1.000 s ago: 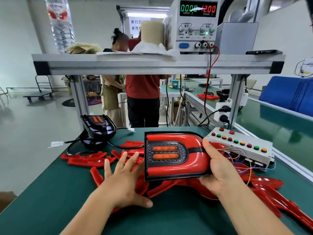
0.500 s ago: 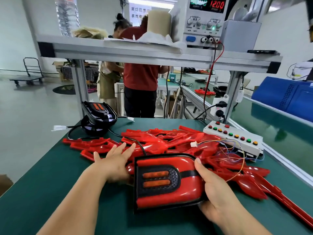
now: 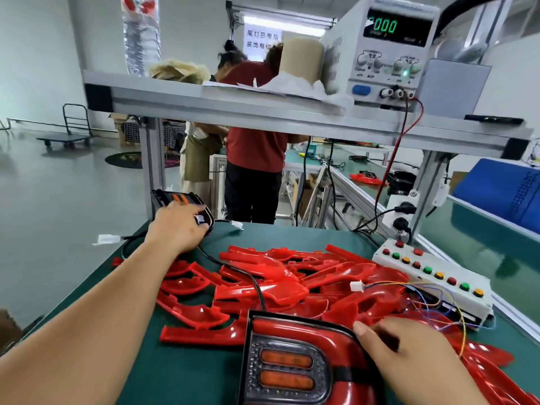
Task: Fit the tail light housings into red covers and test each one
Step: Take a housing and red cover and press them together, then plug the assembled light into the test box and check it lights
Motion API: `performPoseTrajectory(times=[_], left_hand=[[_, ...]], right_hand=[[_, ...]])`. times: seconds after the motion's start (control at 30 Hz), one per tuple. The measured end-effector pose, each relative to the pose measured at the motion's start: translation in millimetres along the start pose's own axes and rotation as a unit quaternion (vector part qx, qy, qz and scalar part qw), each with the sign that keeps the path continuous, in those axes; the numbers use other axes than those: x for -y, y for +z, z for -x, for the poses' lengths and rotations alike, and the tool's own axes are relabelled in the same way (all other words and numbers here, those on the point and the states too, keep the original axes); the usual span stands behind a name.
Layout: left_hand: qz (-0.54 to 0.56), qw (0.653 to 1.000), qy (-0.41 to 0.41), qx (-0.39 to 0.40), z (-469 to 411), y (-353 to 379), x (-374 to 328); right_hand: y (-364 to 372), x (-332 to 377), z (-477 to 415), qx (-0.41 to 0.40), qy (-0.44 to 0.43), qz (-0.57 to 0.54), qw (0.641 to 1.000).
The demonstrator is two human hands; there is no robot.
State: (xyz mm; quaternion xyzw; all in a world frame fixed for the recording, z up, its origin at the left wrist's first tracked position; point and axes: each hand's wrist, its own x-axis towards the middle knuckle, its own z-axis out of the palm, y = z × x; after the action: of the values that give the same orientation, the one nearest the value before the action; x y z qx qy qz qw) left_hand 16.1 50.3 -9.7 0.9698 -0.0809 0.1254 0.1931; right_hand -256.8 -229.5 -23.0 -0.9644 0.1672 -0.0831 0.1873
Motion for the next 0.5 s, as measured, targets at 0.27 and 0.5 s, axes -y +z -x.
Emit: performPoseTrajectory(times=[0.27, 0.5], left_hand=[[-0.085, 0.996, -0.012, -0.030, -22, 39, 35], [0.049, 0.992, -0.005, -0.117, -9, 35, 45]], right_hand=[[-9, 121, -104, 0.008, -0.225, -0.005, 0.974], [90, 215, -182, 0.118, -0.276, 0.173, 0.938]])
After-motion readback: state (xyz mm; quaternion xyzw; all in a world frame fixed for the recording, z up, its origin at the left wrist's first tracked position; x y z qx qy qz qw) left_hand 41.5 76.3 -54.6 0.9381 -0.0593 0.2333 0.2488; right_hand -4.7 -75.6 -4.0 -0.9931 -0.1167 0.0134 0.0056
